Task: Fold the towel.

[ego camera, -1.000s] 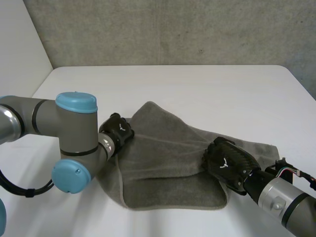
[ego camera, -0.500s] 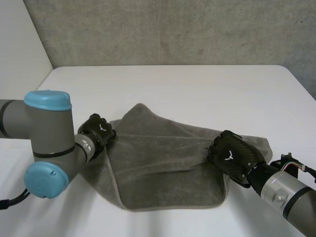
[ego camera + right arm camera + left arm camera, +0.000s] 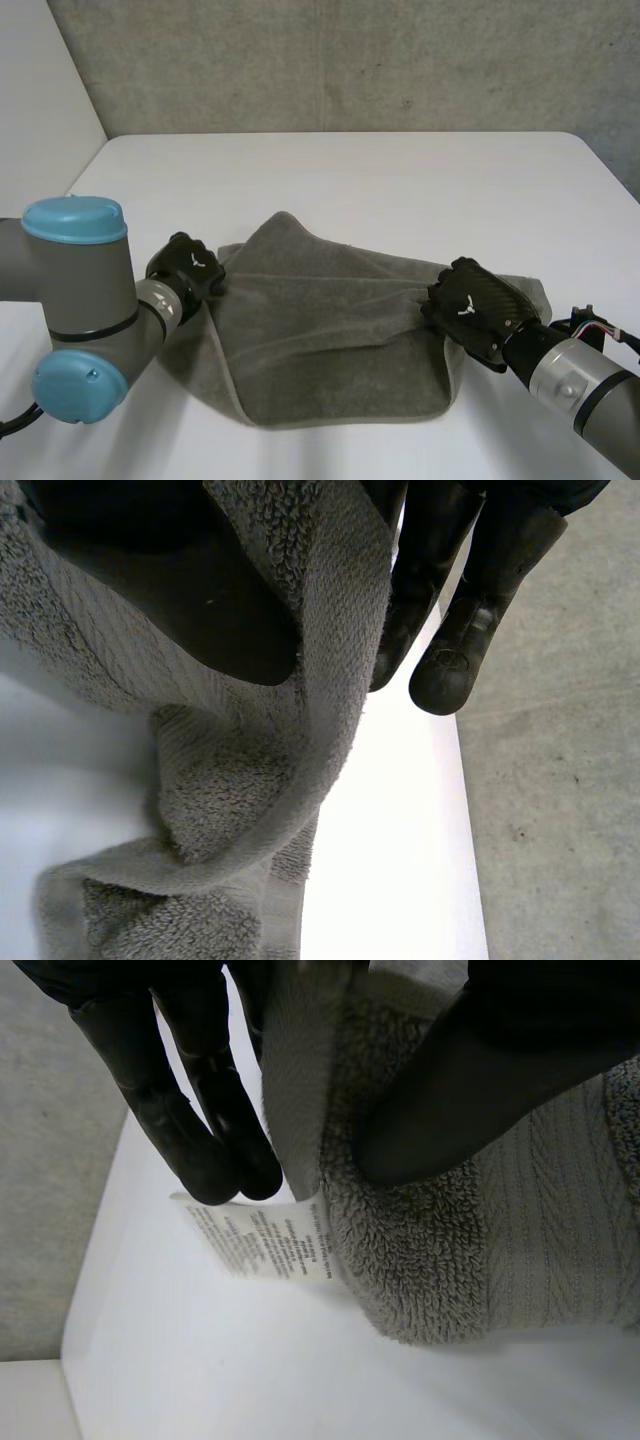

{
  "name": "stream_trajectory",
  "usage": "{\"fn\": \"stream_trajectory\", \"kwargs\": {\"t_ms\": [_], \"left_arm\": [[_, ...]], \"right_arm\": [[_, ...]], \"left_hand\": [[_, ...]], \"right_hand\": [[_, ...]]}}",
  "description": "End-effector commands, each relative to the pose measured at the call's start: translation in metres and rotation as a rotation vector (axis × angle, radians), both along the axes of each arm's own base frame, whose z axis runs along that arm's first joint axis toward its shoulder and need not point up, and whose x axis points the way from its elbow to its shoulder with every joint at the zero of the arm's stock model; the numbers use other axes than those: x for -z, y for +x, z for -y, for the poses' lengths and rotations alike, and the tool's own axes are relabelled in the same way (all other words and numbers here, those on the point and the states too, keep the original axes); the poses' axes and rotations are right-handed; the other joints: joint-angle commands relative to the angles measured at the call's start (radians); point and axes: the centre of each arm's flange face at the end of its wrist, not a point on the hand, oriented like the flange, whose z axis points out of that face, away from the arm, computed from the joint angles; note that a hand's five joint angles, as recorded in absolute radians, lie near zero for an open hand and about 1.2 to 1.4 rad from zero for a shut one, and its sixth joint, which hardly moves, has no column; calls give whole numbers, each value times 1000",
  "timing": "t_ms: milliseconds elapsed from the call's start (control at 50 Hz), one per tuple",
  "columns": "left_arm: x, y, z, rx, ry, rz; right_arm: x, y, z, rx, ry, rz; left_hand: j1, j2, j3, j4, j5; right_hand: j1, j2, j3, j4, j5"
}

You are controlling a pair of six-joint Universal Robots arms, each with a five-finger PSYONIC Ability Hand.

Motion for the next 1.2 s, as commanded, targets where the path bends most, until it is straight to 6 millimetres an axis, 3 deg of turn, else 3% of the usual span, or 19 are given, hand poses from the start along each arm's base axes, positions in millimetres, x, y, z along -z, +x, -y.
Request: {"fn": "stream_trajectory", "kwargs": {"t_ms": [20,120,160,180,220,360,440,520,560,620,740,860,1020,1060,1080,1120,1140,1180,1200], "left_arm": [[-27,-2,7,-17,-124,-73],[-69,-2,10,-54,-229,-236],[-100,0,7,-78,-275,-370],[-100,0,7,-79,-276,-371],[-130,5,4,-99,-321,-489],[-162,16,-1,-129,-354,-632],[-158,19,-3,-149,-309,-632],[-135,20,-2,-188,-193,-588],[-106,18,7,-230,-100,-532],[-89,18,17,-286,-58,-492],[-75,14,38,-333,-39,-457],[-76,-5,66,-316,-54,-465],[-134,-33,101,-229,-274,-629],[-179,-41,114,-173,-461,-789],[-180,-41,114,-173,-462,-789],[-226,-41,120,-103,-643,-990],[-226,-41,120,-102,-644,-991],[-264,-35,121,-38,-798,-1149],[-264,-35,121,-37,-799,-1150]], "right_arm": [[-16,1,15,51,18,78],[-49,1,32,109,27,205],[-84,2,36,130,34,305],[-84,2,36,130,34,305],[-113,-1,43,159,67,377],[-142,-27,67,311,188,429],[-137,-31,77,390,330,377],[-131,-32,86,423,391,330],[-122,-31,100,437,409,281],[-117,-31,109,449,404,260],[-97,-38,147,577,353,180],[-86,0,161,543,243,75],[-118,35,198,475,-68,229],[-160,49,214,423,-324,390],[-160,49,214,422,-326,391],[-198,58,223,361,-578,570],[-198,58,223,361,-579,570],[-232,58,216,305,-756,741],[-233,58,216,305,-756,742]], "left_hand": [[-34,-78,-103,-94,-247],[-34,-78,-103,-94,-247],[-34,-78,-103,-94,-247],[-34,-78,-103,-94,-247],[-34,-78,-103,-94,-247],[-34,-78,-103,-94,-247],[-34,-78,-103,-94,-247],[-34,-78,-103,-94,-247],[-34,-78,-103,-94,-247],[-34,-78,-103,-94,-247],[-34,-78,-103,-94,-247],[-34,-78,-103,-94,-247],[-34,-78,-103,-94,-247],[-34,-78,-103,-94,-247],[-34,-78,-103,-94,-247],[-34,-78,-103,-94,-247],[-34,-78,-103,-94,-247],[-34,-78,-103,-94,-247],[-34,-78,-103,-94,-247]], "right_hand": [[81,88,73,64,61],[81,88,73,64,61],[81,88,73,64,61],[81,88,73,64,61],[81,88,73,64,61],[81,88,73,64,61],[81,88,73,64,61],[81,88,73,64,61],[81,88,73,64,61],[81,88,73,64,61],[81,88,73,64,61],[81,88,73,64,61],[81,88,73,64,61],[81,88,73,64,61],[81,88,73,64,61],[81,88,73,64,61],[81,88,73,64,61],[81,88,73,64,61],[81,88,73,64,61]]}}
